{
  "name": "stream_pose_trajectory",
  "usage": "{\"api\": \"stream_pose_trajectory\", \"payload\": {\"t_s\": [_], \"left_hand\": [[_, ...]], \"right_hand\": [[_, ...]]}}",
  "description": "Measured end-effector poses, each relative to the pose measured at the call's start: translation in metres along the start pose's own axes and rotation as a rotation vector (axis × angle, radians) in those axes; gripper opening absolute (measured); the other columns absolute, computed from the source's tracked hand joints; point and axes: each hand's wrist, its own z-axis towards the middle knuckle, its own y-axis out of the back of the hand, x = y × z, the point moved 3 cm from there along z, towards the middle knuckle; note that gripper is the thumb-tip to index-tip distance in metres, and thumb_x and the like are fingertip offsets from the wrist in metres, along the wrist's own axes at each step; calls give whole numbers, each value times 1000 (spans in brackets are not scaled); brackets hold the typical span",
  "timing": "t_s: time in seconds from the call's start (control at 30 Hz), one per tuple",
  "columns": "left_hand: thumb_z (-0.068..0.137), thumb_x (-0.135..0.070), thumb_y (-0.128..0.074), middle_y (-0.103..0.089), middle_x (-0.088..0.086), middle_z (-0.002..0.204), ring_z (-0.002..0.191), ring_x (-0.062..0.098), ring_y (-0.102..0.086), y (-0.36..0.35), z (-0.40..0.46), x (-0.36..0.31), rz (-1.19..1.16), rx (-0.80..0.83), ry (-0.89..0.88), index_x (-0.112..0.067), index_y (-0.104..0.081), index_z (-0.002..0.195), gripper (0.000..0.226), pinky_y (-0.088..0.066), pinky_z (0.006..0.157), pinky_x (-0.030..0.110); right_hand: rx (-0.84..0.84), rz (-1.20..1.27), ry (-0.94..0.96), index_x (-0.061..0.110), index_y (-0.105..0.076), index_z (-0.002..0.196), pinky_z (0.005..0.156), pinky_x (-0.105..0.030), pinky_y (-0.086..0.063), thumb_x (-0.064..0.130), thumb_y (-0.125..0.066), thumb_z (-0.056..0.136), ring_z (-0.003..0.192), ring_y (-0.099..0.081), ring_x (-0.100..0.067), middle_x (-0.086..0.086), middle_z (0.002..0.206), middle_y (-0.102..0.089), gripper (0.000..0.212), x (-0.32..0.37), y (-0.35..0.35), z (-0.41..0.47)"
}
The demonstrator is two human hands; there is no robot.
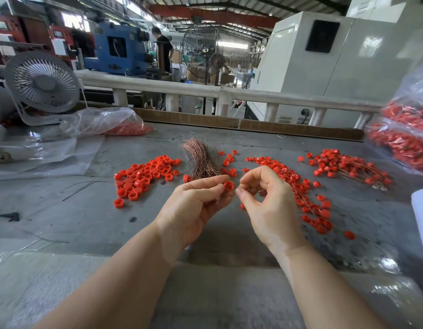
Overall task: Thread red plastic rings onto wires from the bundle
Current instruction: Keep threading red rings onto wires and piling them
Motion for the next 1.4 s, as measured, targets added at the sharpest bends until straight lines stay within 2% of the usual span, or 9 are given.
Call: {"api": "stream_pose_trajectory", "payload": {"t_s": [0.1, 0.3, 0.5, 0.67, 0.87, 1.0, 1.17, 1.23, 1.4], "left_hand": [[83, 12, -50, -71, 14, 71, 61, 15, -69, 0, 0, 0, -9, -5, 4, -1, -72, 72, 28, -56, 56, 20], [84, 11, -50, -71, 13, 72, 61, 14, -68, 0, 1, 0, -30, 21, 17, -3, -75, 65, 34, -56, 57, 20], [81, 12, -51, -70, 15, 71, 60, 16, -69, 0, 1, 1, -55, 32, 35, -1, -74, 66, 30, -55, 55, 20], [82, 11, -52, -70, 14, 69, 59, 15, -68, -1, 1, 0, -62, 30, 44, 2, -69, 77, 20, -55, 55, 19], [81, 9, -54, -70, 12, 70, 59, 14, -67, 0, 2, -1, -39, 32, 37, -3, -73, 65, 28, -55, 55, 19], [81, 9, -54, -69, 12, 69, 58, 14, -66, 1, 2, -1, -41, 24, 32, -1, -71, 71, 22, -55, 56, 20], [75, 10, -57, -69, 12, 68, 58, 15, -66, 0, 0, -2, -49, 35, 39, -2, -72, 68, 20, -56, 56, 20], [80, 11, -53, -69, 12, 68, 59, 15, -67, -1, 0, -1, -55, 40, 46, -1, -69, 73, 21, -55, 55, 20], [78, 9, -54, -69, 11, 70, 59, 14, -66, -2, 0, 0, -46, 65, 60, 0, -68, 79, 17, -55, 55, 20]], "right_hand": [[0, 16, 1, 22, -55, 74, 65, -34, -51, -1, -66, 79, 62, -57, -13, 10, 68, -59, 26, 0, 0, 0], [6, 39, 9, 16, -59, 78, 64, -30, -51, 1, -67, 80, 63, -55, -7, 10, 69, -60, 17, 1, 0, 0], [12, 51, 8, 20, -58, 77, 64, -33, -52, -1, -66, 80, 64, -54, -6, 12, 68, -58, 23, 0, 0, 0], [19, 52, 16, 21, -57, 76, 62, -33, -52, -1, -65, 80, 62, -54, -7, 12, 68, -58, 25, -1, 0, 1], [19, 41, 27, 22, -57, 75, 61, -34, -52, -2, -65, 80, 63, -53, -7, 14, 66, -57, 26, 0, -1, 1], [23, 23, 43, 23, -57, 75, 60, -29, -50, -2, -65, 79, 62, -53, -7, 14, 66, -56, 27, 0, -2, 1], [24, 35, 47, 22, -58, 76, 60, -23, -47, 0, -66, 80, 63, -54, -7, 13, 68, -58, 24, 0, -1, 1], [30, 42, 41, 22, -58, 76, 61, -22, -46, -1, -66, 80, 63, -54, -6, 12, 68, -59, 25, -1, -1, 1], [45, 35, 44, 23, -58, 75, 59, -11, -38, -2, -65, 80, 61, -53, -5, 13, 66, -57, 27, -3, -1, 1]]}}
